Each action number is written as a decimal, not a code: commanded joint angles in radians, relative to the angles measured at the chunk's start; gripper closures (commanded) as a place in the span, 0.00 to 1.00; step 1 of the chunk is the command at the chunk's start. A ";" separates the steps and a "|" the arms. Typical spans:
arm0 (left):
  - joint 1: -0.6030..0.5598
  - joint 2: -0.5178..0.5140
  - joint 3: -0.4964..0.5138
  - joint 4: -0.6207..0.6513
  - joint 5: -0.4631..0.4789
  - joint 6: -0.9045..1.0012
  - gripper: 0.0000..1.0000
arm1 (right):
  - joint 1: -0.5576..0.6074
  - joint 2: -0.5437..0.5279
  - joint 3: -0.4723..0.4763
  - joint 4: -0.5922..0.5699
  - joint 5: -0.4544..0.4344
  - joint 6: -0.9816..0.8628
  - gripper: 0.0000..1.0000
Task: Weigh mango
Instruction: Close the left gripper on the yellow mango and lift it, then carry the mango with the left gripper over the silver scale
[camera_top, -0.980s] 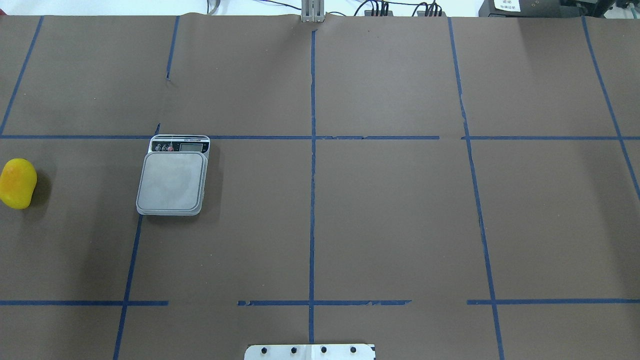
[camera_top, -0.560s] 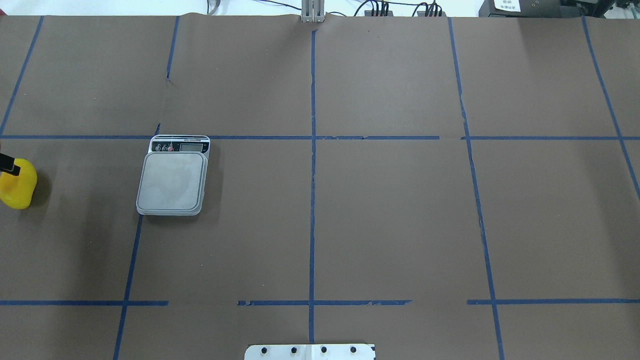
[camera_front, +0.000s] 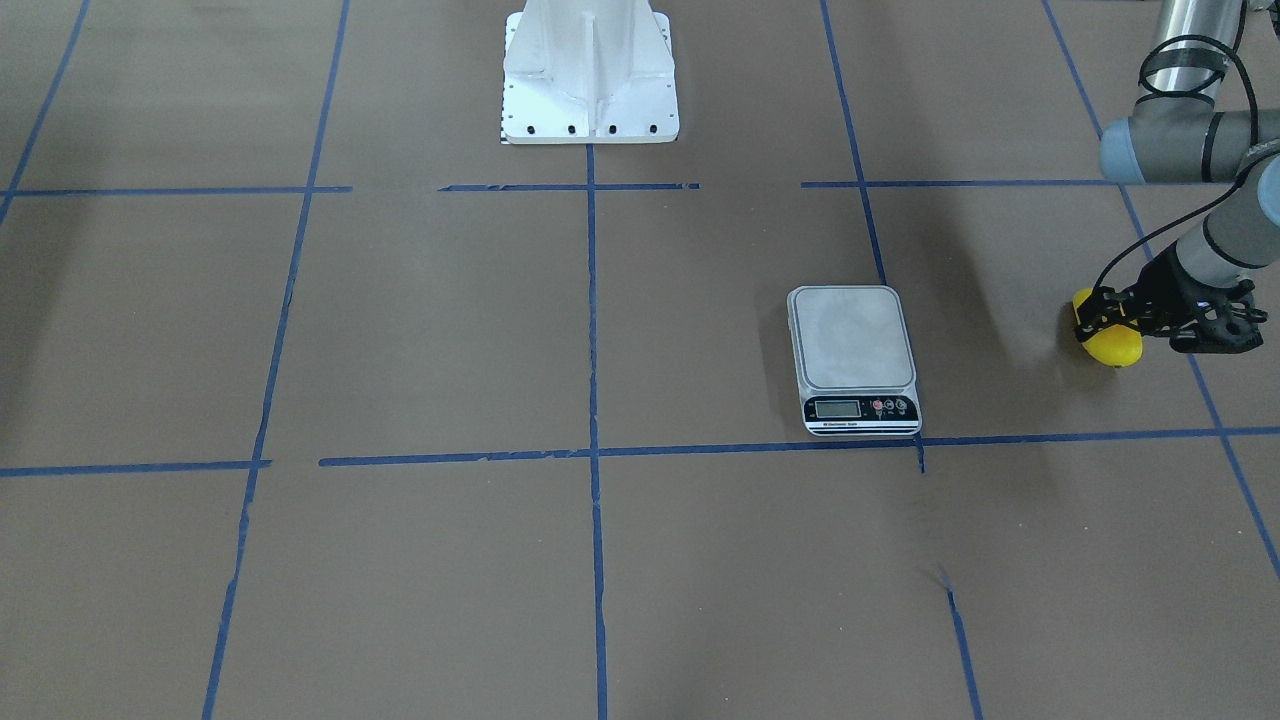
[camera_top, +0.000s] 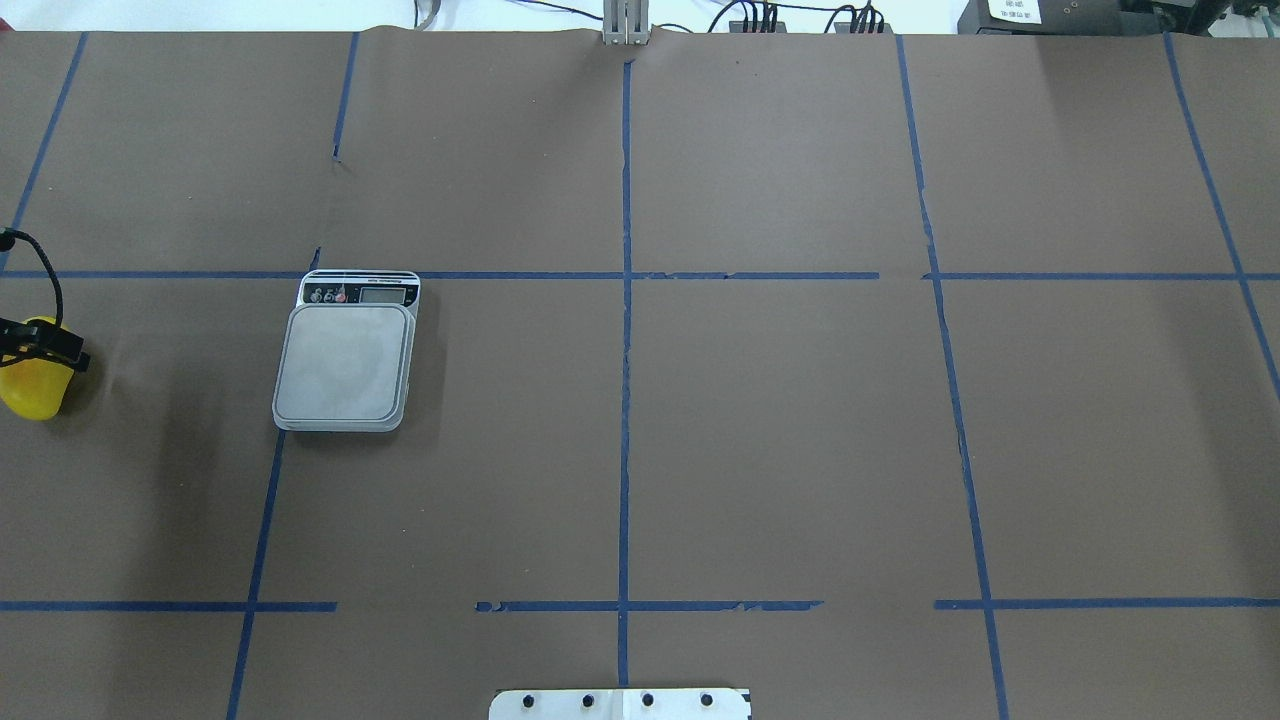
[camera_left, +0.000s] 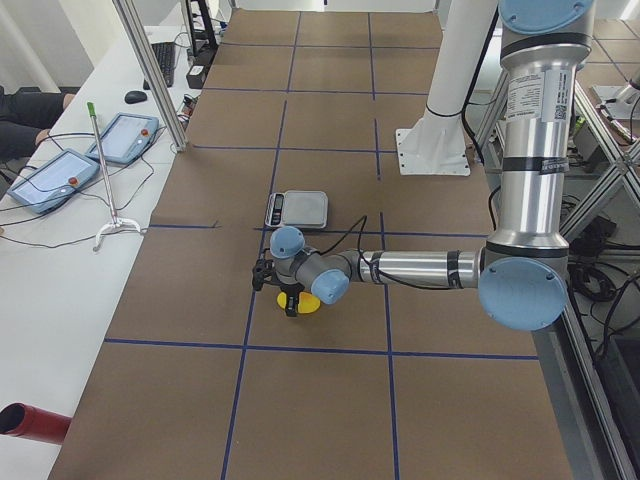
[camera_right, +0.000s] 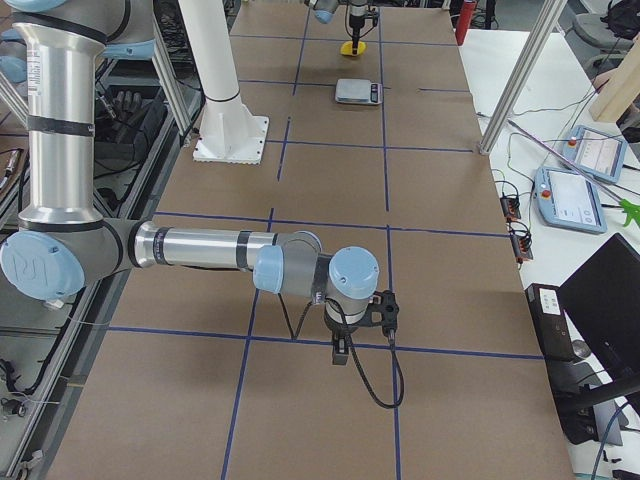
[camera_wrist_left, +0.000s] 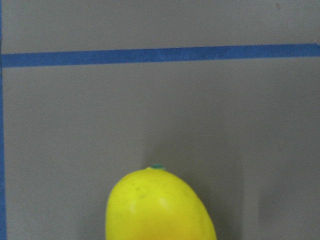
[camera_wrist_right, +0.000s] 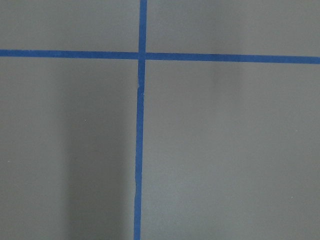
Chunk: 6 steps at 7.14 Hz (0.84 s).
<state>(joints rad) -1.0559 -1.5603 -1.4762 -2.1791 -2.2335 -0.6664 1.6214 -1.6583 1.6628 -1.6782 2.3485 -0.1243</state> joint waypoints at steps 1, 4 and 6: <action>0.001 0.002 -0.194 0.055 -0.006 -0.120 1.00 | 0.000 0.000 0.000 0.000 0.000 0.000 0.00; 0.127 -0.174 -0.311 0.208 0.006 -0.336 1.00 | 0.000 0.000 0.000 0.000 0.000 0.000 0.00; 0.262 -0.340 -0.221 0.270 0.099 -0.456 1.00 | 0.000 0.000 0.000 0.000 0.000 0.002 0.00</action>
<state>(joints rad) -0.8671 -1.8058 -1.7465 -1.9438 -2.1982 -1.0632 1.6214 -1.6582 1.6629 -1.6782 2.3486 -0.1239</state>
